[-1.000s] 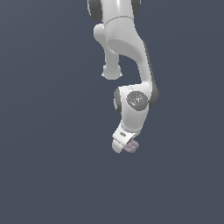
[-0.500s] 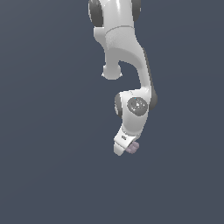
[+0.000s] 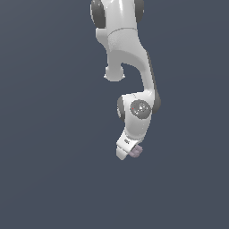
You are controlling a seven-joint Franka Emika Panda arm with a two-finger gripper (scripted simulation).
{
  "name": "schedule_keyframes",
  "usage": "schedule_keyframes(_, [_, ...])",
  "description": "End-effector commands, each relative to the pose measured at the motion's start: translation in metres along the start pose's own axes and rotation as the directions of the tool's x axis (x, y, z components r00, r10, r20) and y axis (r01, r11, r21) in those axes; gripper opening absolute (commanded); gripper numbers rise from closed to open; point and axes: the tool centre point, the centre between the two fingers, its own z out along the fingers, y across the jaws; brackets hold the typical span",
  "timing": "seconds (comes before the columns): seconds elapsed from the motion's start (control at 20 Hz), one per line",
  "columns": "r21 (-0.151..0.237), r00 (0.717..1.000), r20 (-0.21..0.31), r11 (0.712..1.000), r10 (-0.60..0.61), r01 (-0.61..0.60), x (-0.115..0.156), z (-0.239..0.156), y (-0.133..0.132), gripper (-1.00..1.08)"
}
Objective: Pick up the object and move it to a goal position.
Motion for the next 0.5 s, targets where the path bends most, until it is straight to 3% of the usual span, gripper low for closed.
schedule_keyframes(0.0, [0.014,1.000,0.017,1.000,0.006,-0.006,-0.009,0.017,-0.002,-1.00])
schedule_keyframes(0.45, [-0.001,1.000,-0.001,1.000,0.003,-0.003,-0.006,-0.004,0.001,-1.00])
